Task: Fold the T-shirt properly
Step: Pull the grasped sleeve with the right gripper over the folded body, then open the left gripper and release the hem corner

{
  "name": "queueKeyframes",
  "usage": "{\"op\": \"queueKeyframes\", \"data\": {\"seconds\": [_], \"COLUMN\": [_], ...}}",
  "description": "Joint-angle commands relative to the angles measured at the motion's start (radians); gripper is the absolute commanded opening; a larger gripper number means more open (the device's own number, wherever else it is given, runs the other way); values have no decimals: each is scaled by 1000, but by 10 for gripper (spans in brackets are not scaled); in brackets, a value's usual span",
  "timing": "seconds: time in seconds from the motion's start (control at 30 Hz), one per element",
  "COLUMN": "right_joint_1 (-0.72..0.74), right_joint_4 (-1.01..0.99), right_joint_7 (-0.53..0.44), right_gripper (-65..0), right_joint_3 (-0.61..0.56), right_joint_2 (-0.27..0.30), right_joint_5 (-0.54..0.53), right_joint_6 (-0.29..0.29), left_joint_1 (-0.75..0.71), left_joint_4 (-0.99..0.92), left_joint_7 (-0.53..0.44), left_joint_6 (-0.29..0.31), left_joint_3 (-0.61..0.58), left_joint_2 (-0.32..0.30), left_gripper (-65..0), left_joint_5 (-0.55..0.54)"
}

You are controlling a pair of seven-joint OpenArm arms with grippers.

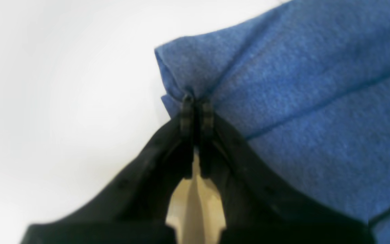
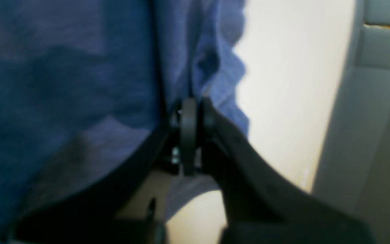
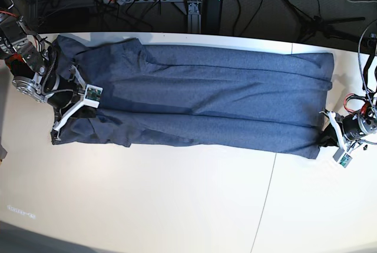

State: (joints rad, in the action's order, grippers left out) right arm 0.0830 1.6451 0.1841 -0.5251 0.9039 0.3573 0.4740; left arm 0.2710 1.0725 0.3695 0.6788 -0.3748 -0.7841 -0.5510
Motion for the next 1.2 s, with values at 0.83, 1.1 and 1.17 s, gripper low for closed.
{"op": "queueKeyframes", "data": {"seconds": [0.83, 1.1, 1.17], "right_joint_1": [16, 16, 16], "right_joint_4": [-21, -21, -21], "right_joint_7": [-2, -2, -2], "right_gripper": [-650, -650, -650], "right_joint_3": [1, 1, 1], "right_joint_2": [27, 26, 26], "right_joint_5": [-29, -29, -42], "right_joint_6": [61, 61, 61], "left_joint_1": [-158, -193, -214], "left_joint_4": [311, 360, 375], "left_joint_7": [154, 167, 167], "left_joint_6": [-277, -267, -267], "left_joint_3": [9, 9, 9], "left_joint_2": [-56, -78, -84], "left_gripper": [-650, -650, -650], "left_joint_5": [147, 99, 99]}}
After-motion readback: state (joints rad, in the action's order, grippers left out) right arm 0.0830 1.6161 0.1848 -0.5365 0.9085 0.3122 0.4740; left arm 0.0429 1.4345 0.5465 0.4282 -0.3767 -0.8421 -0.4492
